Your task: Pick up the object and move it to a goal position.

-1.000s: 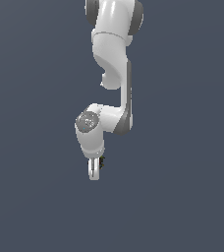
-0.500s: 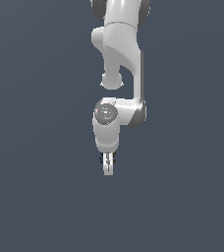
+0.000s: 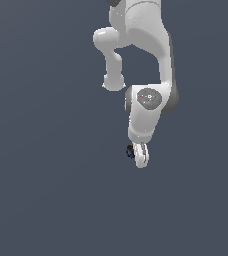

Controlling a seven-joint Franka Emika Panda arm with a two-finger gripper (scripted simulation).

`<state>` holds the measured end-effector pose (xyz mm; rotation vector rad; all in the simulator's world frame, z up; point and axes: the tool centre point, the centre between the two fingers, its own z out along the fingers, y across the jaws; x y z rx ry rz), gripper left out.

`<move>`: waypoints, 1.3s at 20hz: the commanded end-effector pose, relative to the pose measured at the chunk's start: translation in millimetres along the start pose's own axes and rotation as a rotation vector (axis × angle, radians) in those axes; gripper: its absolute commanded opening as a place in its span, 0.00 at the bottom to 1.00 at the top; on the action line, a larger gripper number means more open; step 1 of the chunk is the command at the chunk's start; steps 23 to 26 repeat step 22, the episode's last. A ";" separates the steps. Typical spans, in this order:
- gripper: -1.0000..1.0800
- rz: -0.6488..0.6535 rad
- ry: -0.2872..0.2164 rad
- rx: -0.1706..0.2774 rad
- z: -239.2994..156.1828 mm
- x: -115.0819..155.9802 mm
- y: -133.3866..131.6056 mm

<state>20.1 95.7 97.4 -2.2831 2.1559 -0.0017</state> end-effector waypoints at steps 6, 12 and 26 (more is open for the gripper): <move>0.00 0.001 0.001 -0.001 -29.9 -78.6 10.6; 0.00 0.001 0.001 -0.001 -43.1 -113.9 13.9; 0.00 0.000 0.000 -0.002 -44.5 -118.5 12.8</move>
